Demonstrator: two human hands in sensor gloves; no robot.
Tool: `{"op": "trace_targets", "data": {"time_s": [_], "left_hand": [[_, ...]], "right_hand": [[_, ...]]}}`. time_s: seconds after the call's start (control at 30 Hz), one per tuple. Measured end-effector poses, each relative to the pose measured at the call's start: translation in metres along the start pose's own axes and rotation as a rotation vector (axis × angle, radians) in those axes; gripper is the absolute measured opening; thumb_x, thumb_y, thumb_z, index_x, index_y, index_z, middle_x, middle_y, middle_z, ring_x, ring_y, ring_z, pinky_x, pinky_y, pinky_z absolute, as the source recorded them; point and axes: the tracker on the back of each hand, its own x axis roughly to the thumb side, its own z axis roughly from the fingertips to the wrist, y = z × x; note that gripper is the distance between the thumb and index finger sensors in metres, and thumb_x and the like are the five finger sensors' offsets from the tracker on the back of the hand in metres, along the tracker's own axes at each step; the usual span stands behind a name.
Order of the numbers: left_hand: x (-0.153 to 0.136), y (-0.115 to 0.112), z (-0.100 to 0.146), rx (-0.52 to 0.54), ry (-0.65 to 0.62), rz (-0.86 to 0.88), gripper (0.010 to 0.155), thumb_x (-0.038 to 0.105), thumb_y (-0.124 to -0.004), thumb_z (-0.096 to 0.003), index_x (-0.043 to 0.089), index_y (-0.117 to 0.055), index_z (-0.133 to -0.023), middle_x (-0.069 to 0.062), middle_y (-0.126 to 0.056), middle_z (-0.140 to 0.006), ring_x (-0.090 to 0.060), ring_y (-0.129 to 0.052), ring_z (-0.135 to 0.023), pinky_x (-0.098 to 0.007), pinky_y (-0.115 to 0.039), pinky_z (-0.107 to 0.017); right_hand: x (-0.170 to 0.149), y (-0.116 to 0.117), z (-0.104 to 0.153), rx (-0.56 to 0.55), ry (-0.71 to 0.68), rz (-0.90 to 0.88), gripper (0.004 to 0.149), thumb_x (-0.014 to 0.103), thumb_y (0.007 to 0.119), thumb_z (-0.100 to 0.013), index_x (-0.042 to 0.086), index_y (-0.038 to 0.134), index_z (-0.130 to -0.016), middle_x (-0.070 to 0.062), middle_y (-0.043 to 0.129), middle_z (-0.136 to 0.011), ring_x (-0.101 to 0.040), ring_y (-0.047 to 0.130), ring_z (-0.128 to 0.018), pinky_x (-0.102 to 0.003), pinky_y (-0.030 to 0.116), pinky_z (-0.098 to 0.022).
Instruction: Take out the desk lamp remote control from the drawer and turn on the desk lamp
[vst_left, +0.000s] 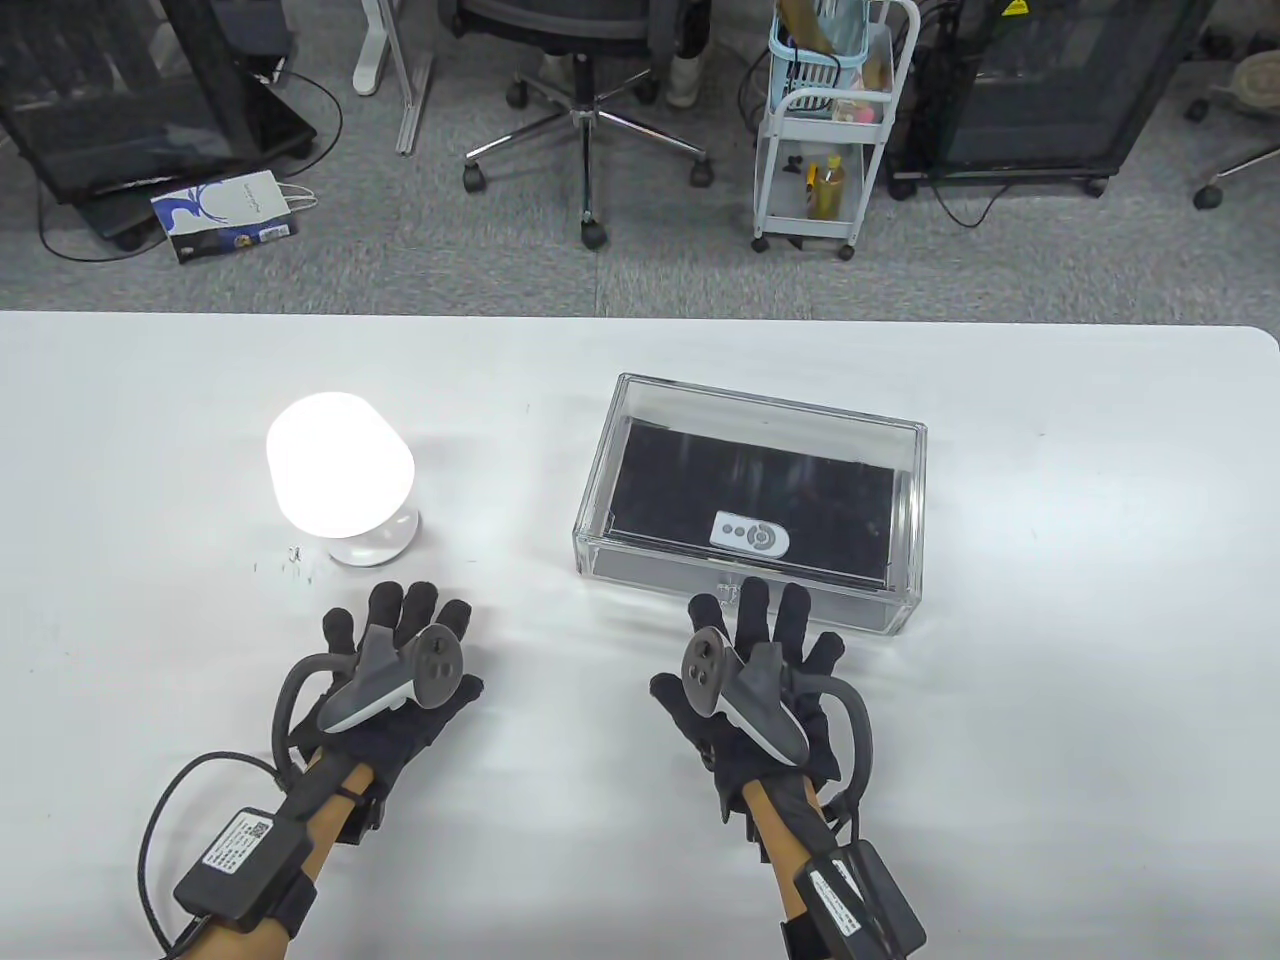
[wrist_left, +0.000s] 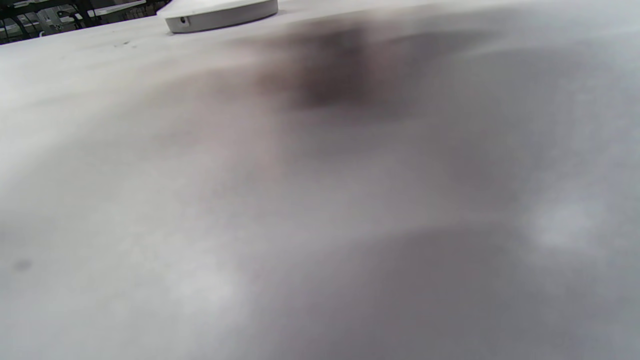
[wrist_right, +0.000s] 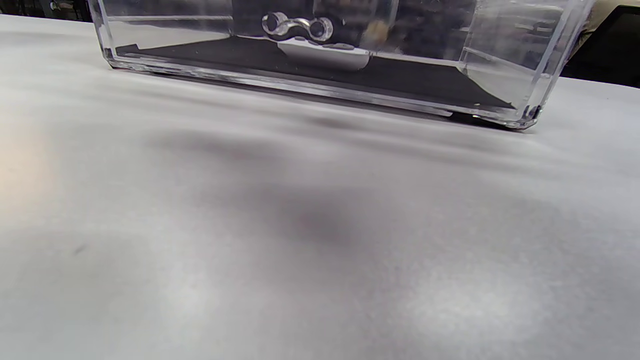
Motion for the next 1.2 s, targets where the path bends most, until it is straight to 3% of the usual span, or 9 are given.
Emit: {"op": "trace_targets", "data": {"time_s": [1.2], "left_hand": [[-0.0013,0.0046,0.0040,0.006,0.005,0.006,0.074,0.073,-0.037,-0.0412,0.049,-0.001,-0.102,0.008,0.006,-0.117,-0.028,0.007,-0.112,-0.068,-0.007,-0.070]], "right_hand": [[-0.0019,0.0063,-0.0038,0.031,0.019,0.018,0.083,0.084,0.049,-0.036,0.051,0.015,-0.105,0.001,0.004,-0.119,-0.037,0.006,-0.112,-0.067,0.028,-0.079]]}}
